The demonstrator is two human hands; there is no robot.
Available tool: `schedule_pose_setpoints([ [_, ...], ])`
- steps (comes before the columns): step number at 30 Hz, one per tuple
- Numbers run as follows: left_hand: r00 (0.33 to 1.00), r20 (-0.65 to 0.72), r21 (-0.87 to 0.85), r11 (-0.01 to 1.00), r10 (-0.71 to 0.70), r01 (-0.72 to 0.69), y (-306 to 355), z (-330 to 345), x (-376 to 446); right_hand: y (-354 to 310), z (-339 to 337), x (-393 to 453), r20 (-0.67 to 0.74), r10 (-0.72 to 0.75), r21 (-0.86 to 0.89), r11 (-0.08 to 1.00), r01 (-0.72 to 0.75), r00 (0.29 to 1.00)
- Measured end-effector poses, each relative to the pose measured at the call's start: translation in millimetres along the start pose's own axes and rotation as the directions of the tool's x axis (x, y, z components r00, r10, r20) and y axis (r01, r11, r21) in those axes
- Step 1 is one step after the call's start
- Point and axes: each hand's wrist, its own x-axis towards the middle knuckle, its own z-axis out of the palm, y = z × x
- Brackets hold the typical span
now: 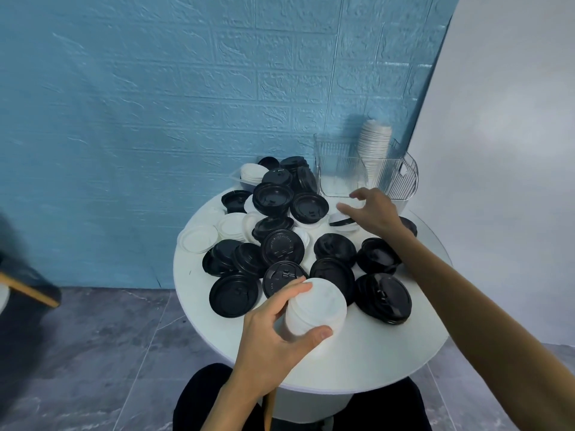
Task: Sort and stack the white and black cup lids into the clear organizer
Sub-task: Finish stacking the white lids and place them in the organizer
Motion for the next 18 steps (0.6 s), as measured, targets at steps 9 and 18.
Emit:
schedule_pose_setpoints([
  [9,1.000,-0.005,-0.005,1.000,-0.012,0.012,1.3,0.0,-1.1,2.3,23.5,9.9,0.110,0.056,-0.141,0.989,-0.040,0.992],
  [18,1.000,0.007,-0.002,1.000,-0.019,0.019,3.7,-0.5,-1.6,-3.9,-0.7,-16.9,-0.011,0.057,0.069,0.996,-0.056,0.998],
])
